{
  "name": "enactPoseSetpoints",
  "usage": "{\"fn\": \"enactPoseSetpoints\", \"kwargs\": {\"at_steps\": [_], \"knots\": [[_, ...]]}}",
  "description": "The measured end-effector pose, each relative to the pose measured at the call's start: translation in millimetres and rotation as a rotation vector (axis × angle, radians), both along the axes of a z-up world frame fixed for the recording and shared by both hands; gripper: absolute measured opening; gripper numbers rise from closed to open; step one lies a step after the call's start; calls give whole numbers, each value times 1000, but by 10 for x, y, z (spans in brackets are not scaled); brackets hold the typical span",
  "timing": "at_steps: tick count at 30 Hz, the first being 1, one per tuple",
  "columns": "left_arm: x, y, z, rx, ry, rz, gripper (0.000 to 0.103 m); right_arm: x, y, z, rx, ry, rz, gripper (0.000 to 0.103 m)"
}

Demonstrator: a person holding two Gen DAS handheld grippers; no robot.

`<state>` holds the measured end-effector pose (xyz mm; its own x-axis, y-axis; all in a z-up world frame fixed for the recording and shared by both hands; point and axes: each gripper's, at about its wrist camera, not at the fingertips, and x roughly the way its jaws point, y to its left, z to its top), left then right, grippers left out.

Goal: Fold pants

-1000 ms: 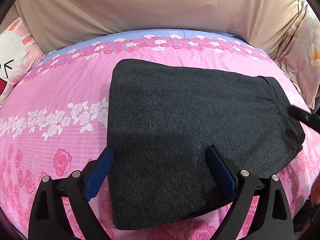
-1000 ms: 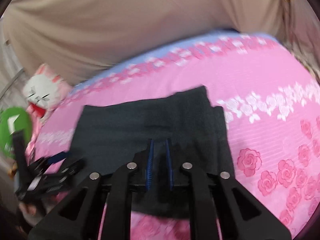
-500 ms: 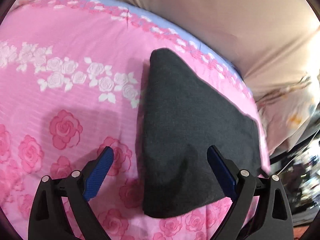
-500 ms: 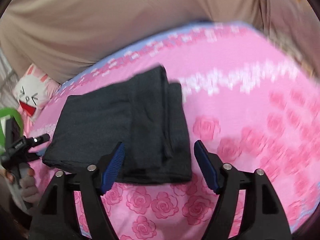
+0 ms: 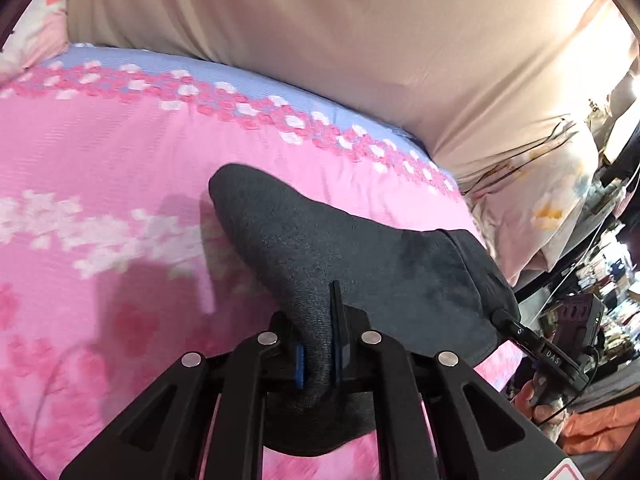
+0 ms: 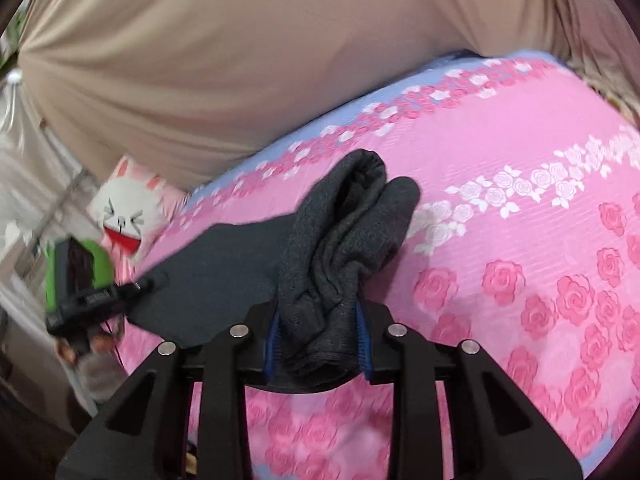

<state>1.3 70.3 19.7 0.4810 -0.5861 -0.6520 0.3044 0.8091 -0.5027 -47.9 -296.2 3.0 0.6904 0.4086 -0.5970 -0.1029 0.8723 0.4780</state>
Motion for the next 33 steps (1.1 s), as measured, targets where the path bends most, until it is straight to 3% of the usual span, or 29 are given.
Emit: {"fn": "enactPoseSetpoints", "kwargs": {"at_steps": [3,4,7,10,11,16,21,27,33], "knots": [[-84,78,-320,73,92,-16,16,-68,12,-435,-100,132,-45,43],[-125,66,-477,113,113,-2,19,-104,-11,-493,-103,129,-67,60],[-223,43,-603,142,91,48,31,-213,-56,-358,-80,85,-109,63],[-246,-10,-558,130,69,64,67,-167,-2,-216,-116,51,-89,72],[-246,-33,-562,117,73,59,74,-150,10,-230,-120,57,-91,74],[-264,-141,-643,127,103,64,74,-86,78,-549,-45,119,-69,77],[-313,-210,-641,156,82,67,78,-138,205,-544,-75,95,-37,84],[-259,-322,-679,171,74,59,91,-68,262,-546,-64,83,-34,87],[-173,-466,-690,220,48,62,91,92,339,-553,-66,69,-23,87]]}}
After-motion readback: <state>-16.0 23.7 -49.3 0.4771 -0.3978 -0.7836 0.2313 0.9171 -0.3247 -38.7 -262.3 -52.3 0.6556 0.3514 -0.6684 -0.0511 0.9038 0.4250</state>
